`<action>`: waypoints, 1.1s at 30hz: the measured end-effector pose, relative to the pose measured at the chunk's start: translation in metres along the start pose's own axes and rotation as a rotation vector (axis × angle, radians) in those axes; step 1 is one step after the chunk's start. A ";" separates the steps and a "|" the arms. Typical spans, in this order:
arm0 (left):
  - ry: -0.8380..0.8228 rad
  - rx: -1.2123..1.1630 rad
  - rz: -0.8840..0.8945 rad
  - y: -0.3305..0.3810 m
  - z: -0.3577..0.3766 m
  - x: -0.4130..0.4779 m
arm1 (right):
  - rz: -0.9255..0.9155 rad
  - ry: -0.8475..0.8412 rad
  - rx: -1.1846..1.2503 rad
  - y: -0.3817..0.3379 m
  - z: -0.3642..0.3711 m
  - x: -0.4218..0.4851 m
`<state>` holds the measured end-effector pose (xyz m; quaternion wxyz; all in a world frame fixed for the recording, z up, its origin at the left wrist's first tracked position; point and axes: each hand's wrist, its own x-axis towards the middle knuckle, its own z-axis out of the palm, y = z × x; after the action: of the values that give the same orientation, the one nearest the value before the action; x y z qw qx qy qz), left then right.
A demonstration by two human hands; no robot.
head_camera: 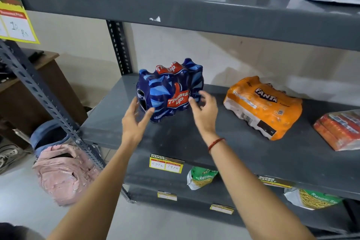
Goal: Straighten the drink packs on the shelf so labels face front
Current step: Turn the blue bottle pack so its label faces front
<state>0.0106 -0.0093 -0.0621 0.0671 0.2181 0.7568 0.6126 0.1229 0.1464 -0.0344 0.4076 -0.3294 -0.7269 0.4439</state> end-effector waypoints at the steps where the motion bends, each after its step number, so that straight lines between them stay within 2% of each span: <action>1: -0.027 0.012 0.038 0.002 0.007 0.003 | 0.046 -0.037 -0.053 0.001 -0.004 0.016; 4: 0.019 0.023 0.052 0.004 0.028 0.004 | 0.220 -0.217 -0.108 0.002 -0.009 0.052; 6: 0.063 0.046 0.052 0.004 0.037 0.003 | 0.288 -0.313 -0.033 0.003 -0.005 0.067; 9: 0.071 0.085 0.066 -0.001 0.038 0.010 | 0.358 -0.326 0.123 0.008 0.004 0.078; 13: -0.075 0.071 0.063 -0.016 0.013 0.036 | 0.283 -0.232 0.093 0.019 0.009 0.069; 18: -0.205 -0.001 -0.054 -0.017 -0.012 0.062 | 0.172 -0.174 -0.038 0.023 0.011 0.054; 25: -0.145 -0.207 -0.126 -0.015 -0.013 0.064 | 0.163 -0.147 -0.061 0.020 0.013 0.018; 33: -0.087 -0.133 -0.104 -0.019 -0.028 0.049 | 0.073 -0.193 -0.114 0.016 0.009 -0.012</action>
<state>-0.0483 -0.0172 -0.0659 0.1457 0.2000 0.7211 0.6472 0.1219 0.1392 -0.0553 0.2997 -0.3339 -0.7745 0.4460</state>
